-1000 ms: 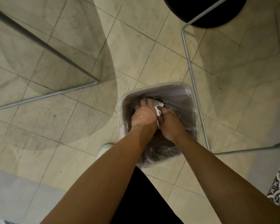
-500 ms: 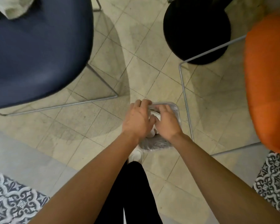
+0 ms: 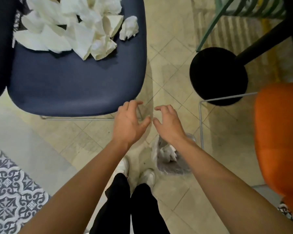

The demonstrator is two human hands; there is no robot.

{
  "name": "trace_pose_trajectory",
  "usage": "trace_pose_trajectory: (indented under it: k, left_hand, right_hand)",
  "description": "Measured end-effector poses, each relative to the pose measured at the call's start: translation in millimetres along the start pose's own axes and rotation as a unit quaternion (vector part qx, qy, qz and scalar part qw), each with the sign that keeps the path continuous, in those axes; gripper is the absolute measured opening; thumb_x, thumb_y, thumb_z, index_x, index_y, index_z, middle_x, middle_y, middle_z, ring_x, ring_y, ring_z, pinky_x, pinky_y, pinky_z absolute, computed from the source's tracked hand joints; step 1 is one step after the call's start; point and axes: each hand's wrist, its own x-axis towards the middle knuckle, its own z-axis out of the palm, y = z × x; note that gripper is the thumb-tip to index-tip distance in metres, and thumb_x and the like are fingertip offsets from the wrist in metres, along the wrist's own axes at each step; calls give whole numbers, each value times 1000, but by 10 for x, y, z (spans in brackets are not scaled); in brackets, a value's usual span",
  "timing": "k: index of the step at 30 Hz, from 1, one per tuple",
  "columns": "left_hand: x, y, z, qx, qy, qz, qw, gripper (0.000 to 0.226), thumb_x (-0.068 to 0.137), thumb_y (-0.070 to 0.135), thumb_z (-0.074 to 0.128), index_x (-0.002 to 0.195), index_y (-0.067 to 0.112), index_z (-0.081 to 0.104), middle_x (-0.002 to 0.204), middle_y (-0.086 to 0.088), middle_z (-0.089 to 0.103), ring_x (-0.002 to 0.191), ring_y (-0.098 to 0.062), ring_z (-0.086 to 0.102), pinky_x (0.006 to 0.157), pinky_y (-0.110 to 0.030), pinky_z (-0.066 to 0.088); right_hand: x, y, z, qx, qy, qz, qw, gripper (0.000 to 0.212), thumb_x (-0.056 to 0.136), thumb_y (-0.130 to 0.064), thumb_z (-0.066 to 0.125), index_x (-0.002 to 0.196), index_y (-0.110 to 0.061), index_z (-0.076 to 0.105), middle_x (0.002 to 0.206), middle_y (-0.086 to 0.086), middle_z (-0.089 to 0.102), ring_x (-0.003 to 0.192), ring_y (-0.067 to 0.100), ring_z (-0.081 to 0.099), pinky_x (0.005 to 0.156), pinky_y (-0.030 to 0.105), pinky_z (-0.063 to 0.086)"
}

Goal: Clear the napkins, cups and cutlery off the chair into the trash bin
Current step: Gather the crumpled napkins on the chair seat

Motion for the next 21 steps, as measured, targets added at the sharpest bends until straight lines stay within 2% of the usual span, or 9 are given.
trace_pose_trajectory:
  k: [5, 13, 21]
  left_hand:
    - [154, -157, -361, 14, 40, -35, 999, 48, 77, 36, 66, 120, 20, 53, 116, 0, 58, 107, -23, 49, 92, -38, 38]
    - [555, -565, -932, 47, 24, -47, 998, 49, 79, 44, 62, 122, 24, 50, 119, 1, 54, 109, -24, 48, 90, -37, 36]
    - [1044, -922, -1315, 49, 28, -69, 996, 50, 81, 42, 63, 125, 23, 47, 125, -1, 48, 114, -25, 43, 91, -36, 35]
  right_hand:
    - [238, -422, -25, -25, -5, -22, 999, 40, 88, -19, 55, 126, -14, 48, 127, 6, 46, 121, 24, 40, 102, 40, 35]
    - [708, -1097, -7, -37, 7, -47, 998, 38, 87, -22, 58, 124, -15, 50, 124, 6, 48, 118, 23, 42, 100, 41, 36]
    - [1313, -1627, 65, -60, 18, -71, 996, 39, 88, -26, 57, 125, -17, 49, 127, 4, 47, 119, 23, 42, 100, 39, 36]
